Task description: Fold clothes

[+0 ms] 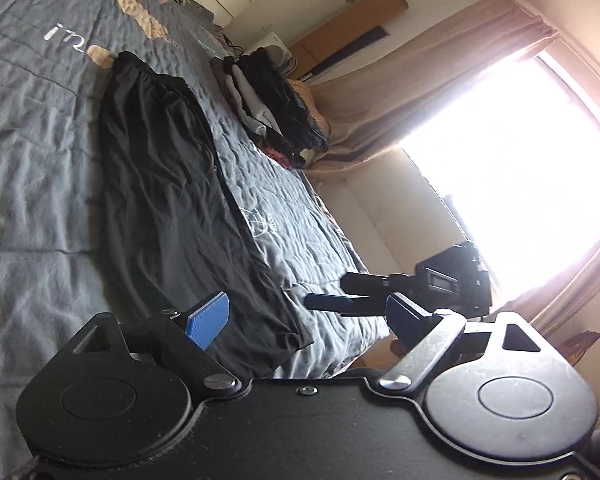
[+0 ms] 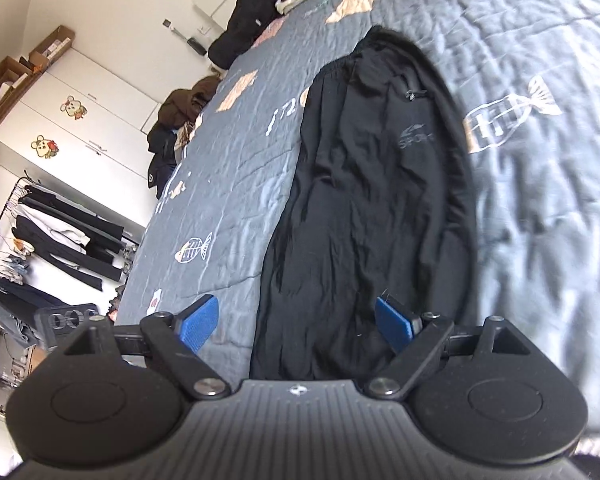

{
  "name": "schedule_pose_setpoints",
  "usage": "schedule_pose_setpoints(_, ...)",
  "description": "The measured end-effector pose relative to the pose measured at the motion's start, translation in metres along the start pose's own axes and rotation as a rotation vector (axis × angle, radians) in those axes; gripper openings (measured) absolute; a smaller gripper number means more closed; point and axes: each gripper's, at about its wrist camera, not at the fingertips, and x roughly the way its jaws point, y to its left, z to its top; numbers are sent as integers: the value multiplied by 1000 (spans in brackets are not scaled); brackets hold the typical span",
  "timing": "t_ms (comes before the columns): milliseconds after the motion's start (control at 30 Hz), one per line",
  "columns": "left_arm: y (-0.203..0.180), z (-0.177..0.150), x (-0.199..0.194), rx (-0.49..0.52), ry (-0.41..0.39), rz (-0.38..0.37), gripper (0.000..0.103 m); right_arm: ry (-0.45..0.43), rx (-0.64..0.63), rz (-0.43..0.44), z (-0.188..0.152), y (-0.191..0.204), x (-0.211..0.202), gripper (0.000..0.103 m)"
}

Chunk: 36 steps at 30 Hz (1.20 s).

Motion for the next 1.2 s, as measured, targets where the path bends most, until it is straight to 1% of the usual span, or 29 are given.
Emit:
schedule_pose_setpoints(67, 5, -4, 21, -24, 47, -16, 82, 22, 17, -3, 2, -5, 15, 85)
schedule_pose_setpoints(200, 24, -21, 58, -65, 146, -9, 81, 68, 35, -17, 2, -14, 38, 85)
schedule_pose_setpoints(233, 28, -23, 65, -68, 165, 13, 81, 80, 35, -21, 0, -17, 41, 85)
schedule_pose_setpoints(300, 37, -27, 74, -71, 200, 86, 81, 105, 34, -31, -3, -21, 48, 85)
schedule_pose_setpoints(333, 45, -29, 76, -89, 216, 122, 71, 117, 34, -35, -4, -24, 52, 85)
schedule_pose_setpoints(367, 52, -29, 75, -117, 218, 131, 60, 123, 30, -40, -5, -28, 51, 85)
schedule_pose_setpoints(433, 63, -28, 68, -176, 205, 124, 56, 113, 50, -23, -5, -39, 44, 85)
schedule_pose_setpoints(500, 65, -27, 61, -194, 186, 140, 56, 97, 66, -28, -5, -47, 32, 85)
schedule_pose_setpoints(600, 61, -26, 55, -195, 186, 162, 58, 97, 75, -22, -5, -55, 17, 85)
schedule_pose_setpoints(633, 55, -25, 52, -187, 169, 155, 64, 93, 81, -21, -6, -55, 11, 85)
schedule_pose_setpoints(667, 48, -22, 48, -173, 144, 141, 73, 87, 89, -20, -6, -55, 6, 85)
schedule_pose_setpoints(733, 37, -19, 43, -150, 104, 106, 81, 65, 99, -2, -6, -52, -5, 85)
schedule_pose_setpoints(800, 28, -20, 45, -143, 82, 57, 83, 39, 94, 44, -8, -45, -12, 85)
schedule_pose_setpoints(867, 24, -25, 54, -149, 92, 49, 83, 41, 79, 94, -8, -37, -9, 85)
schedule_pose_setpoints(933, 24, -31, 70, -142, 135, 86, 83, 80, 57, 109, -10, -30, 3, 85)
schedule_pose_setpoints(1000, 32, -38, 79, -139, 174, 150, 83, 125, 45, 67, -14, -35, 13, 85)
schedule_pose_setpoints(1033, 37, -41, 83, -139, 192, 183, 81, 148, 40, 42, -17, -38, 18, 85)
schedule_pose_setpoints(1067, 40, -42, 84, -144, 195, 197, 80, 171, 35, 17, -19, -41, 22, 84)
schedule_pose_setpoints(1100, 42, -42, 82, -153, 188, 198, 80, 169, 52, 17, -20, -46, 19, 82)
schedule_pose_setpoints(1167, 42, -42, 78, -158, 176, 208, 80, 152, 97, 28, -22, -58, 6, 82)
schedule_pose_setpoints(1200, 42, -41, 76, -159, 169, 214, 80, 146, 86, 17, -21, -57, -2, 82)
